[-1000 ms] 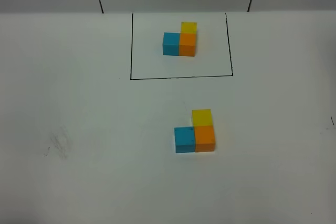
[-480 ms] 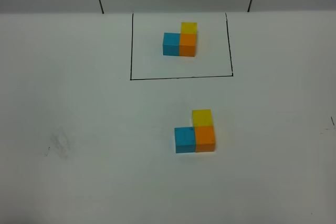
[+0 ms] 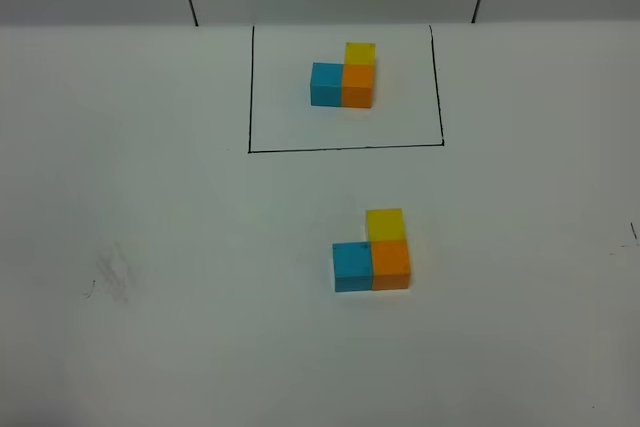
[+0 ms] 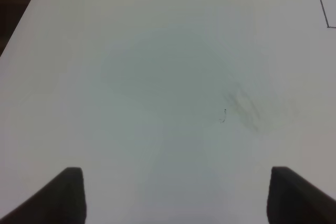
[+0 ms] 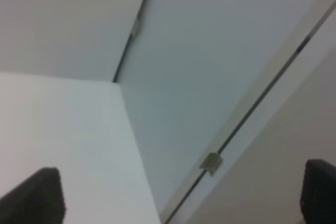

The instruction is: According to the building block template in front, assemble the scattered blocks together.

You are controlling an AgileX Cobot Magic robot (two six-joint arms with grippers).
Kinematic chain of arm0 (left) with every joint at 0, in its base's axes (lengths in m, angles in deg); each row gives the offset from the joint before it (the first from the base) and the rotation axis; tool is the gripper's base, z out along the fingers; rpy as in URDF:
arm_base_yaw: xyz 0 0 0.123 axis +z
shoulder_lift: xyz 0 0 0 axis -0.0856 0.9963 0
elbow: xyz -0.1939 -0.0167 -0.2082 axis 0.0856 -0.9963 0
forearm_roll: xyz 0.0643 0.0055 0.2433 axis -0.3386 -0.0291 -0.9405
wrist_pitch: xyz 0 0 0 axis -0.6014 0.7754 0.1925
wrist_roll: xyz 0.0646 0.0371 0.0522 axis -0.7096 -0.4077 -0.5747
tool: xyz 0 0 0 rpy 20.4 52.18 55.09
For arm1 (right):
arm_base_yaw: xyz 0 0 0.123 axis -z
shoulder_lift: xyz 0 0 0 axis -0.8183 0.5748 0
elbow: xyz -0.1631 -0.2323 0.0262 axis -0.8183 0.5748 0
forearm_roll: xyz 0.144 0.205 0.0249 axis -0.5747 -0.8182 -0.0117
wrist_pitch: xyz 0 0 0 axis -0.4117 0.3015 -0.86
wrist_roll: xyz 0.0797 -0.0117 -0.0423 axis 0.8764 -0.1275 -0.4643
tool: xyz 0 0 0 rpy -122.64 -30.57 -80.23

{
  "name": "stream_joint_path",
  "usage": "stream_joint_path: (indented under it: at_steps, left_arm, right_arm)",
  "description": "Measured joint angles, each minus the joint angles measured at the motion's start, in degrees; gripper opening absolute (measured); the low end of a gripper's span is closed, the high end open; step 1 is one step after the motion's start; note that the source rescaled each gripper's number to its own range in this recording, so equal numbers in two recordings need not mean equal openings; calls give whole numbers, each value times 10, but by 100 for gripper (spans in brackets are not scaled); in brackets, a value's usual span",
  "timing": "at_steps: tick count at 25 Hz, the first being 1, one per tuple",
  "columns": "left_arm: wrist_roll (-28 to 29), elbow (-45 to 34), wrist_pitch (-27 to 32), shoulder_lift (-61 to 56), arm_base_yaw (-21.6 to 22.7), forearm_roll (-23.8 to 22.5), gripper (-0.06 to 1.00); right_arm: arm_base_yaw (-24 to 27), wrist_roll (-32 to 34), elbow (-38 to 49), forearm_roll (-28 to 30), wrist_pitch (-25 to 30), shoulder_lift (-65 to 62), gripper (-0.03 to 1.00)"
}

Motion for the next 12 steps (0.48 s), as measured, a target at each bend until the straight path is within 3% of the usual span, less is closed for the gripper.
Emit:
stream_joint_path:
  at_steps: [6, 12]
  left_arm:
    - [0, 0, 0, 0, 0, 0, 60]
    - [-1, 0, 0, 0, 0, 0, 60]
  right_arm:
    - [-51, 26, 171, -40, -45, -182, 83]
    - [-53, 91, 268, -70, -33, -209, 82]
